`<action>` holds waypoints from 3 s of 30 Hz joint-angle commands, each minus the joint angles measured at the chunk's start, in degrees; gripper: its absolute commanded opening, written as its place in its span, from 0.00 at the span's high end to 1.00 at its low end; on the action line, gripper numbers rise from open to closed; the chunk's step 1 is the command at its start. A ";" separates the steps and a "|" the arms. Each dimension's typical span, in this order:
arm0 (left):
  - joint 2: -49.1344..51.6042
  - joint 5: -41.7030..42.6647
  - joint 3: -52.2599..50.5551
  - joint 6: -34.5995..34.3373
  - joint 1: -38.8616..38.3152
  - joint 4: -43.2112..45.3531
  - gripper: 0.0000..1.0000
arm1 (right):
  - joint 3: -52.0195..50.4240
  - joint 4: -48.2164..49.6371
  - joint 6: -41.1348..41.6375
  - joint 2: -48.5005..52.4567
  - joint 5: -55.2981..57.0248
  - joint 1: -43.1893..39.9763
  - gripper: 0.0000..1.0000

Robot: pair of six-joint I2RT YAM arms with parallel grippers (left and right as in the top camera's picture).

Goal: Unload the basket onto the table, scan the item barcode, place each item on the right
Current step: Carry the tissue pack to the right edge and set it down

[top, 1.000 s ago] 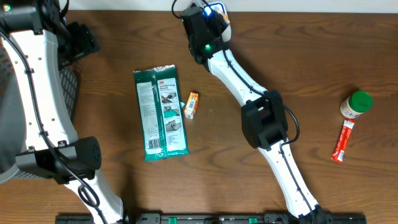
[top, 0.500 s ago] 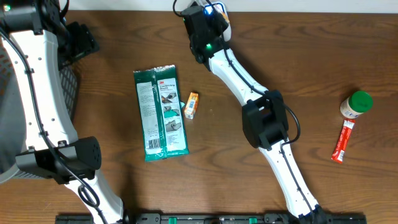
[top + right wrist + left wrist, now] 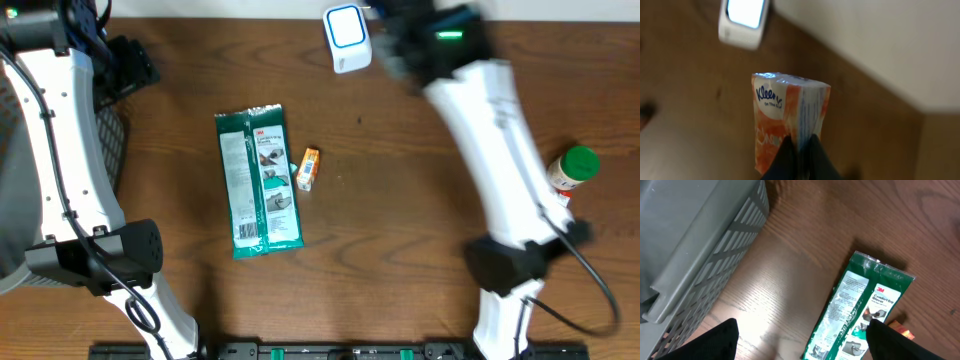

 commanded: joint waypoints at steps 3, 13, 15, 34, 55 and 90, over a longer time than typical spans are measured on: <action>0.42 -0.74 0.24 0.79 0.24 -3.23 0.18 | -1.53 -14.51 5.60 1.73 -17.18 -12.92 0.99; 0.42 -0.74 0.24 0.79 0.24 -3.23 0.18 | -24.28 -9.64 10.97 2.08 -18.53 -28.96 0.99; 0.42 -0.74 0.24 0.79 0.24 -3.23 0.18 | -30.73 -4.68 10.93 2.08 -18.27 -30.99 0.99; 0.42 -0.74 0.24 0.79 0.24 -3.23 0.18 | -48.13 15.41 10.91 2.08 -17.05 -35.60 0.01; 0.42 -0.74 0.24 0.79 0.24 -3.23 0.18 | -40.74 8.22 10.97 1.62 -24.30 -35.45 0.24; 0.42 -0.74 0.24 0.79 0.24 -3.23 0.18 | -42.73 11.85 17.99 1.60 -20.61 -35.76 0.70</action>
